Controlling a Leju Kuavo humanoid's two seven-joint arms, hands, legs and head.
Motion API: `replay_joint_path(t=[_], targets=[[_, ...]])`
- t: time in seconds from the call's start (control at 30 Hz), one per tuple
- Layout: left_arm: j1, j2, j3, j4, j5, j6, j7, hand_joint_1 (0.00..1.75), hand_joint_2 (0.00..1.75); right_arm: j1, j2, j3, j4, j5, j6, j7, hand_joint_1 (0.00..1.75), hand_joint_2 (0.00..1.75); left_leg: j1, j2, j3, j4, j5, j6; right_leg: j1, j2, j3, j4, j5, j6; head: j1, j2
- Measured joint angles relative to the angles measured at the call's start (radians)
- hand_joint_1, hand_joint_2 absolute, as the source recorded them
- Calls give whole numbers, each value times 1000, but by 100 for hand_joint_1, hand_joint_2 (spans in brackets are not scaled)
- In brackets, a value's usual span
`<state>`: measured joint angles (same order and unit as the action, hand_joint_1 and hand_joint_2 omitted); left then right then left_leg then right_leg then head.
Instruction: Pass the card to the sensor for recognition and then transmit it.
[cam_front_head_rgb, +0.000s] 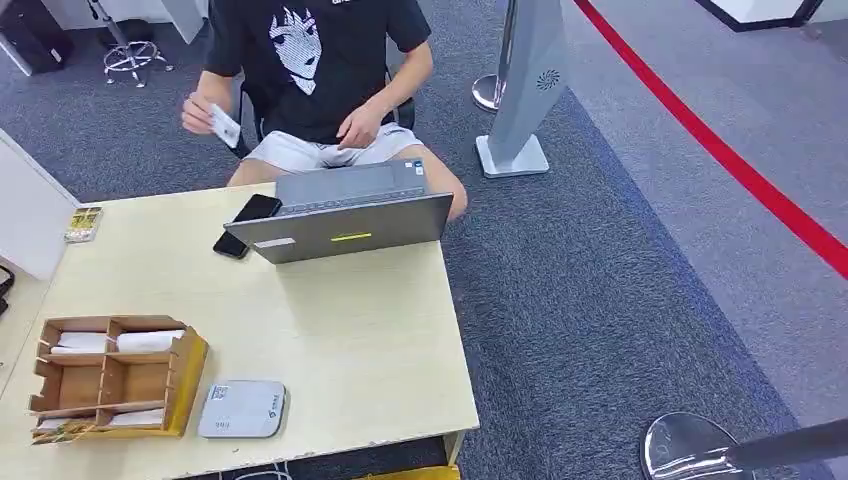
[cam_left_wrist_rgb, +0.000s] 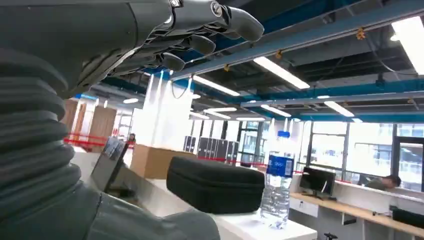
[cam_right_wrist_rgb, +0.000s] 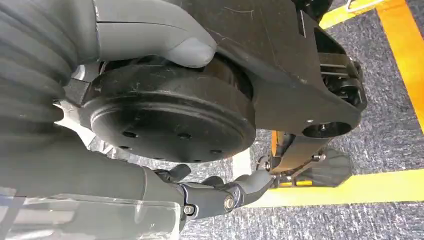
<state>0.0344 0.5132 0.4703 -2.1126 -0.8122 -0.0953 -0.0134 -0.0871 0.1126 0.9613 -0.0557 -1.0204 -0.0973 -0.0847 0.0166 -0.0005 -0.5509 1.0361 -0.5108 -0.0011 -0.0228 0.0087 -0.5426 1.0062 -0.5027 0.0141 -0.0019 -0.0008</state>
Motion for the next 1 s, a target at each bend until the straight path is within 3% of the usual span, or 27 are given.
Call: replay_joint_path(t=[0.23, 0.37, 0.67, 0.7, 1.0], targets=[[-75, 146, -157, 85, -78, 11, 78, 0, 175, 0, -11, 26, -19, 0, 0, 19, 0, 175, 1, 1, 0, 0, 1, -1, 0, 1, 0, 0, 0, 0, 0, 0], [-122, 206, -254, 135, -109, 10, 109, 0, 175, 0, -17, 41, -31, 2, 1, 25, 0, 175, 1, 1, 0, 0, 1, -1, 1, 1, 0, 0, 1, 0, 0, 0], [-182, 287, -390, 209, -114, -35, 134, 0, 175, -4, -25, 59, -46, 5, 0, 54, 0, 175, 2, 1, 0, 0, 1, -1, 1, 1, 0, 0, 1, 0, 0, 0], [-187, 293, -397, 214, -114, -38, 134, 175, 175, -4, -25, 60, -47, 5, 0, 57, 0, 175, 2, 1, 0, 0, 1, -1, 1, 1, 0, 0, 1, 0, 0, 0], [-212, 310, -440, 251, -88, -49, 141, 175, 175, -6, -27, 69, -51, 5, -1, 64, 0, 175, 2, 1, 0, 0, 1, -1, 2, 1, 0, 0, 1, 0, 0, 0]])
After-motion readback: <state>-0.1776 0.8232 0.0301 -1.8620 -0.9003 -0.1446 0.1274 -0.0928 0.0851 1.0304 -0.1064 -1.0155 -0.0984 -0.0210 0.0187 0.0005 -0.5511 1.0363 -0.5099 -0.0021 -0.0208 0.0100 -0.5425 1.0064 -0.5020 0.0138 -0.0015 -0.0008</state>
